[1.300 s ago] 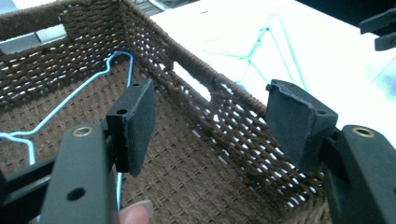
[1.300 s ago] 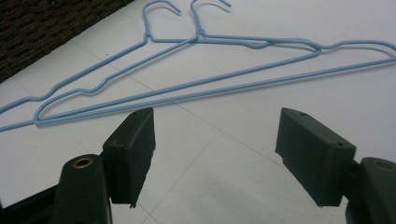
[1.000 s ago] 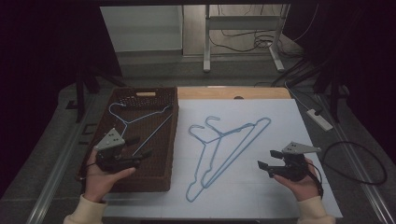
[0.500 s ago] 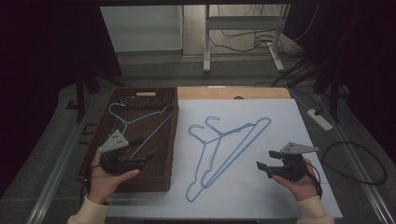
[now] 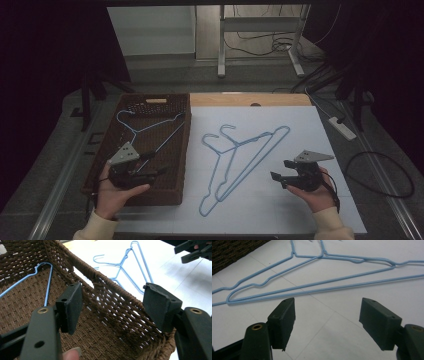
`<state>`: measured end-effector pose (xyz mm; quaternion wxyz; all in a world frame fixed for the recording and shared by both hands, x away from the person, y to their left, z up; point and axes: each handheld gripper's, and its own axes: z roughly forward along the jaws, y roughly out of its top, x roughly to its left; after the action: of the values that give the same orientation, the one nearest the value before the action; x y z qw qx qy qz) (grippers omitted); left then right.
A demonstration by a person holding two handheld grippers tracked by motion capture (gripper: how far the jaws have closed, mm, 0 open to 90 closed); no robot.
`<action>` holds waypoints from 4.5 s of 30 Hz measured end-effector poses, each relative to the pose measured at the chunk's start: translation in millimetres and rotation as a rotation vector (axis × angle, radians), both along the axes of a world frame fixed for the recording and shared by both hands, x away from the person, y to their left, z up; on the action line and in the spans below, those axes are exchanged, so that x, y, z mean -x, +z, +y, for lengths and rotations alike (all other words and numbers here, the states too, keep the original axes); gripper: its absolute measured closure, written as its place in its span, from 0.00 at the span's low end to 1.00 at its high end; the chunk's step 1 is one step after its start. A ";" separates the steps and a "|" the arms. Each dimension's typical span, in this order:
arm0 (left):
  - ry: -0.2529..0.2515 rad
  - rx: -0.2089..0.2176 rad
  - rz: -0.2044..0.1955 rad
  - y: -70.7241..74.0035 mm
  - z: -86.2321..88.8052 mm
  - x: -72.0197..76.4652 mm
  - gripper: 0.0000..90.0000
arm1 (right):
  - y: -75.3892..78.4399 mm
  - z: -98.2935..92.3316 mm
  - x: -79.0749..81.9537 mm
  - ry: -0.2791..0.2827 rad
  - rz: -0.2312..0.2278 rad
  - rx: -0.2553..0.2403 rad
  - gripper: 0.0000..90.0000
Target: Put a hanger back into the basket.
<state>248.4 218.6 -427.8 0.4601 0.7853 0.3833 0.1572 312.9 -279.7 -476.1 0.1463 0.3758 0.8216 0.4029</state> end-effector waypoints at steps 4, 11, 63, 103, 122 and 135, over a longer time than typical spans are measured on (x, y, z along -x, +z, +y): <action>-0.009 0.001 -0.001 -1.8 -2.3 -0.7 0.38 | 0.8 8.8 -7.0 0.010 0.004 0.013 0.33; -0.010 0.000 0.010 -6.0 -4.1 0.4 0.38 | 4.2 18.8 -21.5 0.033 0.013 0.036 0.35; -0.023 0.003 0.014 -8.8 -5.5 5.6 0.37 | -30.5 163.5 -173.1 0.119 0.211 0.275 0.60; -0.025 0.000 0.005 -5.8 -8.7 10.3 0.38 | 12.4 128.4 -120.5 0.166 0.085 0.137 0.95; -0.108 0.010 0.044 1.9 -41.0 7.3 0.38 | 20.6 107.1 -89.6 0.179 0.022 0.050 0.95; -0.159 0.014 0.114 2.9 -81.2 -9.0 0.38 | 22.6 107.9 -87.7 0.181 0.016 0.054 0.95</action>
<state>257.4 137.3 -424.9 0.4539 0.8177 0.3466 0.0726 400.6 -171.7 -453.6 0.1127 0.2991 0.8639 0.3893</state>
